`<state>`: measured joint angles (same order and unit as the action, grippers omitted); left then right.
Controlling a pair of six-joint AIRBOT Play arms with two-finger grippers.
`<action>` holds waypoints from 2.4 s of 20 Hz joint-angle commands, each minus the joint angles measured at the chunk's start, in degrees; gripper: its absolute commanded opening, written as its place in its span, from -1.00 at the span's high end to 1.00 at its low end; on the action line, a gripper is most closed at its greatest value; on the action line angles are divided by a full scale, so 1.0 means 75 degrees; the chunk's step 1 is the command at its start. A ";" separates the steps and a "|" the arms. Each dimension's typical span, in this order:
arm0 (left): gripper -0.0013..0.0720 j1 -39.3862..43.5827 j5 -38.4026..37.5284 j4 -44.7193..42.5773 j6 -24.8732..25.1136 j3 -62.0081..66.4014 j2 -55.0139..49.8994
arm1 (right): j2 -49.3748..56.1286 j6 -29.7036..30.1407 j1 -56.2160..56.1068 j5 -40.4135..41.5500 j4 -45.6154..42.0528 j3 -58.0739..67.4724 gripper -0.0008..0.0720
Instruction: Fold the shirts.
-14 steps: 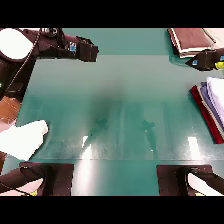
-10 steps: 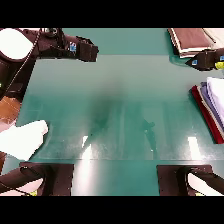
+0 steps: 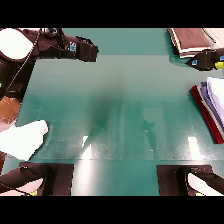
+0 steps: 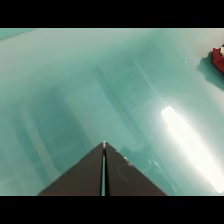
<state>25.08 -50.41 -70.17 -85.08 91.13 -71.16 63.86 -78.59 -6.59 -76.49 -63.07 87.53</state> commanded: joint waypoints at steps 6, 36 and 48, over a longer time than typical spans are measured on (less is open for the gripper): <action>0.88 -0.1906 -0.3643 -0.2224 -0.0055 -0.0117 0.1268 | -0.0003 0.0000 -0.0006 0.0003 -0.0003 0.0006 0.94; 0.89 -0.2646 -0.4191 -0.2760 -0.0822 -0.1737 0.3433 | -0.0003 -0.0003 -0.0006 0.0586 0.0058 0.1259 0.94; 0.87 0.1909 -0.3104 -0.2200 -0.0775 0.0242 -0.0606 | -0.0006 -0.0006 0.0353 0.0463 0.0017 0.3048 0.94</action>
<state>33.63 -77.32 -91.24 -91.05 92.01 -66.17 63.83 -78.59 -5.30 -71.48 -62.98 108.99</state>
